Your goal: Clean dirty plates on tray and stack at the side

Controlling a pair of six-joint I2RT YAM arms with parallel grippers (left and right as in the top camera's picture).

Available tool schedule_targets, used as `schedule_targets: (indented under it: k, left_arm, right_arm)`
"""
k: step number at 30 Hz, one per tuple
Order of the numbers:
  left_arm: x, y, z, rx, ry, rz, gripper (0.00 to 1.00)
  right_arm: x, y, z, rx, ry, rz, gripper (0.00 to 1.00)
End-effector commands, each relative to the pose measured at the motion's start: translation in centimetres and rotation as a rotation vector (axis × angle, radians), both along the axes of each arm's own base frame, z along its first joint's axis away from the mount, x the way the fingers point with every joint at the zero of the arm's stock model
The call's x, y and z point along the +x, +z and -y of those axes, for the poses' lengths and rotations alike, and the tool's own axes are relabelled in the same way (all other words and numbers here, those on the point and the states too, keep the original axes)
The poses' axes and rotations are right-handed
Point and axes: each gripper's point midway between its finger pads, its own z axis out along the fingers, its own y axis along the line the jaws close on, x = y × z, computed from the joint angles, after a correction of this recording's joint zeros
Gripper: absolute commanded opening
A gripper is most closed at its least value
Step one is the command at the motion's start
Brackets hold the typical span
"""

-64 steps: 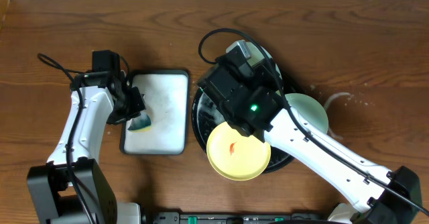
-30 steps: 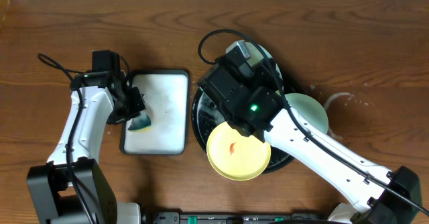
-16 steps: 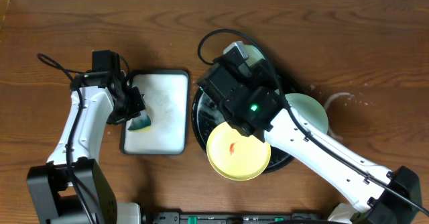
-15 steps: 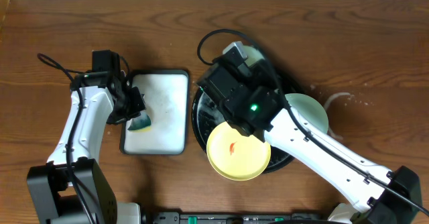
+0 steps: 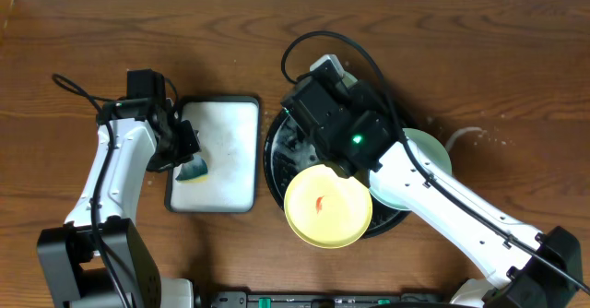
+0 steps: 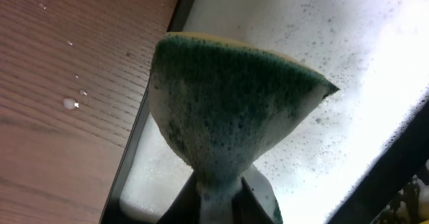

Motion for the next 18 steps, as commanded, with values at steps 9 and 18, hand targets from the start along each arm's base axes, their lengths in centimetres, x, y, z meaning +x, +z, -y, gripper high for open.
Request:
schedule_targets:
  k: [9, 18]
  left_arm:
    - [0.4, 0.2, 1.1, -0.07, -0.014, 0.021, 0.08]
    - [0.4, 0.2, 1.1, -0.068, -0.022, 0.023, 0.08]
  right_arm:
    - [0.5, -3.1, 3.2, 0.462, -0.254, -0.174, 0.01]
    - [2.1, -2.9, 14.9, 1.029, -0.514, -0.364, 0.01]
